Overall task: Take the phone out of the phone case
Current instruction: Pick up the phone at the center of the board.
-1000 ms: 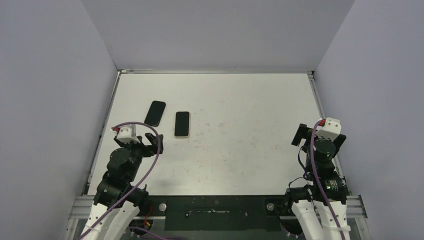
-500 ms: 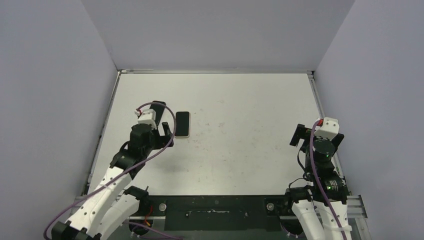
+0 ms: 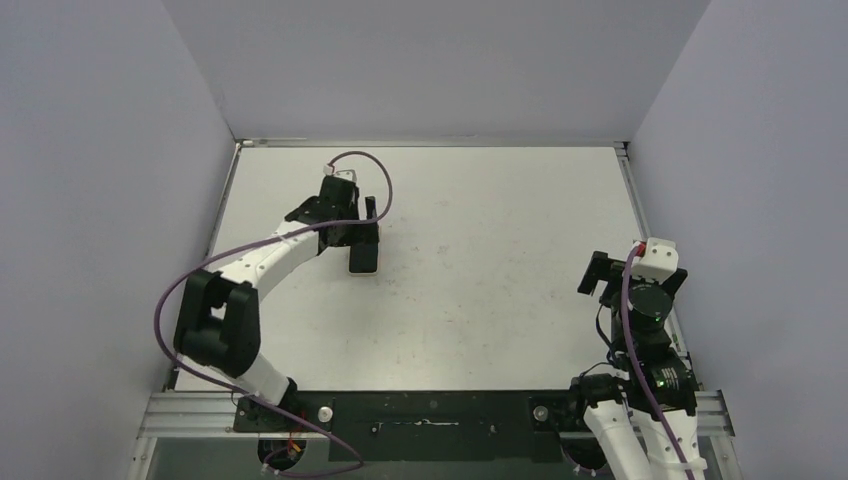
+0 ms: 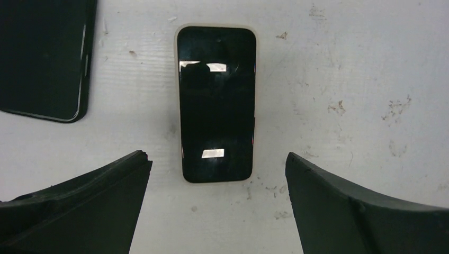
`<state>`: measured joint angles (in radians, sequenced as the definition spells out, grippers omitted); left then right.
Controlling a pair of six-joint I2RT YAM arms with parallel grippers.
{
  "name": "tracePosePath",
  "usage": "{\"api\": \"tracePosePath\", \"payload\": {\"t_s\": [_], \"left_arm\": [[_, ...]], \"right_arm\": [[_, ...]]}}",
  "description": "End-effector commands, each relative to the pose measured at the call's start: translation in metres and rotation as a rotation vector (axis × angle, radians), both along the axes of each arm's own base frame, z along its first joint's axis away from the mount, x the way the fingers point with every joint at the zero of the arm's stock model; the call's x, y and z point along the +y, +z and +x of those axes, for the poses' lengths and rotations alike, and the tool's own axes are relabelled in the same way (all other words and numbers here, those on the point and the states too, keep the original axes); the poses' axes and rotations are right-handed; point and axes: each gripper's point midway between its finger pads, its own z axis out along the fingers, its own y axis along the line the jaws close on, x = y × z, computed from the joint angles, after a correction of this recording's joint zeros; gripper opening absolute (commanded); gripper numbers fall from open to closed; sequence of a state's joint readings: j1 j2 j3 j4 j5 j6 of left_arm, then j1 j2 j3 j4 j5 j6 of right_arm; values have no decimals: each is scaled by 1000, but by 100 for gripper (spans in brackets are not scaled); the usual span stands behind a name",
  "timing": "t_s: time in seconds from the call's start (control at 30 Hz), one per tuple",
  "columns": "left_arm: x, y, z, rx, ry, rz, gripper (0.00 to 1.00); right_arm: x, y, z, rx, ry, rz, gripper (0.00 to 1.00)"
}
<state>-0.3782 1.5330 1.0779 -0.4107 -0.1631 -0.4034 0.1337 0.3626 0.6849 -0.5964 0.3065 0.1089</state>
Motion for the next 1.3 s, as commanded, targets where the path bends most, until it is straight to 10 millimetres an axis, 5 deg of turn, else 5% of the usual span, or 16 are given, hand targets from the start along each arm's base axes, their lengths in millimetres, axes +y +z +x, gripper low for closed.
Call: {"api": "tracePosePath", "payload": {"t_s": [0.0, 0.27, 0.5, 0.77, 1.27], "left_arm": [[-15, -17, 17, 86, -35, 4, 97], [-30, -48, 48, 150, -47, 18, 97], [-18, -65, 64, 197, -34, 102, 97], [-2, -79, 55, 263, -15, 200, 96], [-23, -112, 19, 397, -121, 103, 75]], "right_arm": [[3, 21, 1, -66, 21, -4, 100], [3, 23, 0, -76, 25, -5, 100], [3, 23, 0, -78, 27, -4, 100], [3, 23, 0, -76, 28, -5, 100], [4, 24, -1, -83, 38, -6, 100]]}}
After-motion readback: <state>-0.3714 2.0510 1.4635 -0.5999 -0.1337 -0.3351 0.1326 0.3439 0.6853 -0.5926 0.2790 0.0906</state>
